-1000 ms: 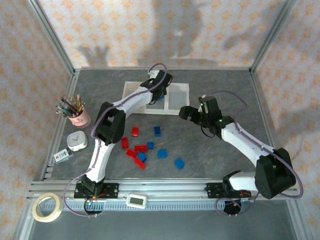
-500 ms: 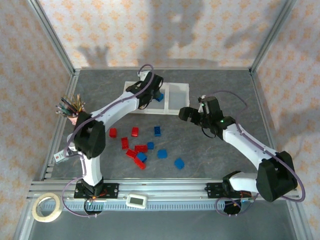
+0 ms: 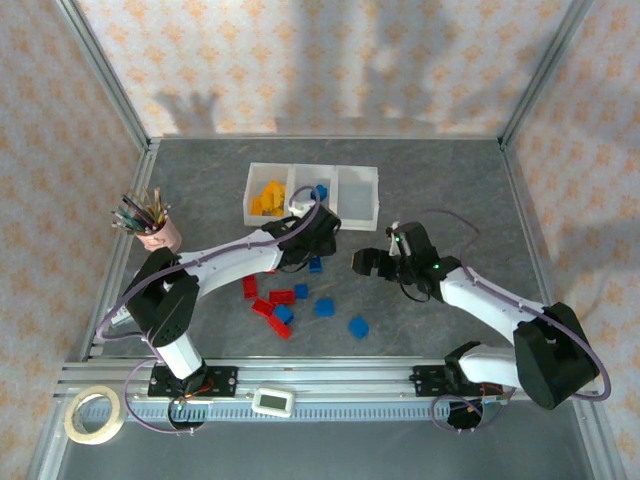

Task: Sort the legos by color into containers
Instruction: Pick up the lego from the center of the table.

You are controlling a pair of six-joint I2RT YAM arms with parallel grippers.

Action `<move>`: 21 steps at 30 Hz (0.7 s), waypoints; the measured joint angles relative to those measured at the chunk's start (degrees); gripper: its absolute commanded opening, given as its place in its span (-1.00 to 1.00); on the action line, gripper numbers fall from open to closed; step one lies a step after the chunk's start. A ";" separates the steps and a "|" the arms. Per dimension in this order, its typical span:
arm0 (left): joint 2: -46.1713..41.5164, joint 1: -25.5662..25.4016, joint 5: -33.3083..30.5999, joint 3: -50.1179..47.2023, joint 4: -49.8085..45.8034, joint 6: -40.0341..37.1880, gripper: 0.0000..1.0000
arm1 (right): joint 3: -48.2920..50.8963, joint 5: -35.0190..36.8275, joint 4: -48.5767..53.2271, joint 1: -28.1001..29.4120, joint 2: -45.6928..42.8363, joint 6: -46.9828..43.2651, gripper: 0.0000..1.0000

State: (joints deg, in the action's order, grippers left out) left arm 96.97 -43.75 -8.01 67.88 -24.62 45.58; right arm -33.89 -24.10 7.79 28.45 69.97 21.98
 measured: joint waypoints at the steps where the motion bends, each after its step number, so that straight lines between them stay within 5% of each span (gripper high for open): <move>1: 0.02 -0.35 0.17 -0.46 0.02 0.68 0.41 | 0.68 -0.17 -0.63 0.13 -0.09 0.15 1.00; 10: 5.70 -0.90 -0.92 -0.81 1.44 4.55 0.45 | 1.99 -0.11 -4.39 0.13 0.26 0.46 0.99; 21: 11.30 -0.90 -1.44 -0.79 1.95 5.90 -0.09 | 1.20 1.57 -4.39 0.13 0.72 0.44 0.99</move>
State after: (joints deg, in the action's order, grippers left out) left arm 108.27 -44.64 -9.45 67.09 -22.68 51.48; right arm -32.69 -22.52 3.40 28.58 70.70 22.41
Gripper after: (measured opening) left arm 0.498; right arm 0.998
